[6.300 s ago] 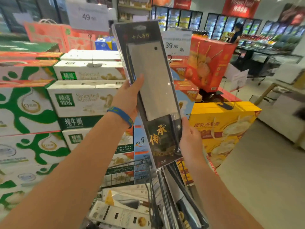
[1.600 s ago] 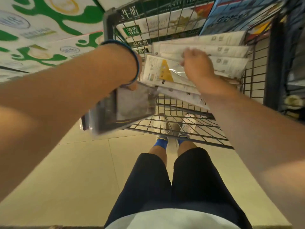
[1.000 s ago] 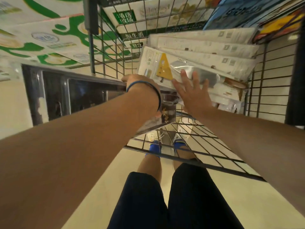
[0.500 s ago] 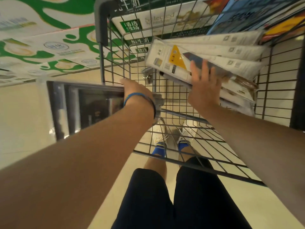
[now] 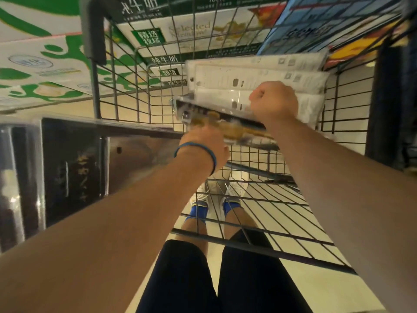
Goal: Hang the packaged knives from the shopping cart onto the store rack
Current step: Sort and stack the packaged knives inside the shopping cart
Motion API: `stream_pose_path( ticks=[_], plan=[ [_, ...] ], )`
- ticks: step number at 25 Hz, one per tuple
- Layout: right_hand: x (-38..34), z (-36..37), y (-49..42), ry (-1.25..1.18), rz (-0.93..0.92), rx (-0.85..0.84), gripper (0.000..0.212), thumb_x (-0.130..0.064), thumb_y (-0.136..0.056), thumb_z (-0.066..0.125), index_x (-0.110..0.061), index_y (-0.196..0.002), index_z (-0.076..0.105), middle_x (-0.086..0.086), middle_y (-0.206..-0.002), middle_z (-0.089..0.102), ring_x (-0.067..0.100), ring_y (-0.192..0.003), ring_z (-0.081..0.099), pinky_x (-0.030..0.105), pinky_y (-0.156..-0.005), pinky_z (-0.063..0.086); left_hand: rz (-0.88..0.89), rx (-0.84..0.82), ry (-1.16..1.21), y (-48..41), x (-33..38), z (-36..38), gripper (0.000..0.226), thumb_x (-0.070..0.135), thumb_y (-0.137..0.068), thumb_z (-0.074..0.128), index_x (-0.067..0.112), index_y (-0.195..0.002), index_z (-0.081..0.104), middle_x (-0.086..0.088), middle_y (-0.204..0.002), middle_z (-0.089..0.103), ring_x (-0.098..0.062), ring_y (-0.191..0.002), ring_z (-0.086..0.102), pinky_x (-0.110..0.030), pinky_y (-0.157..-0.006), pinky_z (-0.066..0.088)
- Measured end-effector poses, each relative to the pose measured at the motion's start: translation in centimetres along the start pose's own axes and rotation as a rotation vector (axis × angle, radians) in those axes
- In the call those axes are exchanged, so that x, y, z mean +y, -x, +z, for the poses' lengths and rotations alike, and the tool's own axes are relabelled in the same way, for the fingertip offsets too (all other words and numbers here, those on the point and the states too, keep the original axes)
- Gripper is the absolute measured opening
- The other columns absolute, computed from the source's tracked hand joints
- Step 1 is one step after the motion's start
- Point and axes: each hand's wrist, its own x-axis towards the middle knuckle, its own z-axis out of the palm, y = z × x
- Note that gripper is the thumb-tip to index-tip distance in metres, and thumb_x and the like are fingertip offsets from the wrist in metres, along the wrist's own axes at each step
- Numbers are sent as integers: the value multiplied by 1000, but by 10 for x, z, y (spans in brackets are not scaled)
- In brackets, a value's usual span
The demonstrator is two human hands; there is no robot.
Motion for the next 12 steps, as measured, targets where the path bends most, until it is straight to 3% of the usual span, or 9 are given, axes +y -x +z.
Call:
stream_pose_path(
  ticks=[2, 5, 7, 9, 11, 12],
  plan=[
    [-3, 3, 2, 73, -44, 87, 24, -25, -99, 58, -23, -120, 69, 5, -122, 65, 25, -109, 58, 35, -85, 46, -89, -84, 165, -4, 9, 11, 48, 45, -98, 45, 10, -128, 58, -9, -118, 62, -27, -94, 57, -35, -73, 44],
    [4, 24, 31, -114, -184, 134, 27, -33, -98, 55, -18, -118, 67, 5, -117, 63, 26, -110, 58, 38, -86, 49, -205, -188, 466, -9, 21, 27, 57, 36, -99, 48, 13, -149, 36, -10, -159, 30, -31, -127, 51, -40, -96, 46],
    [19, 37, 53, -152, -228, 26, 45, -53, -94, 56, -22, -126, 64, 4, -124, 64, 27, -116, 58, 45, -94, 51, -294, -151, 704, -19, 22, 31, 53, 27, -98, 50, 16, -148, 34, -11, -150, 42, -29, -121, 54, -39, -93, 47],
    [38, 41, 59, -20, -210, -126, 80, -76, -81, 61, -27, -143, 52, 5, -142, 56, 30, -130, 51, 53, -104, 46, -406, -153, 919, -25, 21, 30, 49, 18, -97, 49, 21, -145, 36, -10, -136, 53, -29, -114, 57, -38, -92, 49],
    [52, 43, 59, 116, -178, -287, 95, -76, -75, 71, -27, -151, 42, 6, -150, 50, 32, -135, 48, 54, -106, 46, -406, -204, 903, -26, 18, 30, 47, 13, -100, 44, 17, -147, 37, -8, -138, 54, -28, -124, 53, -39, -102, 42],
    [55, 45, 58, 164, -160, -308, 87, -67, -78, 75, -26, -149, 45, 6, -145, 54, 32, -129, 53, 51, -101, 49, -380, -204, 742, -29, 19, 31, 49, 13, -102, 40, 16, -150, 33, -5, -144, 50, -26, -131, 47, -41, -109, 36]
  ],
)
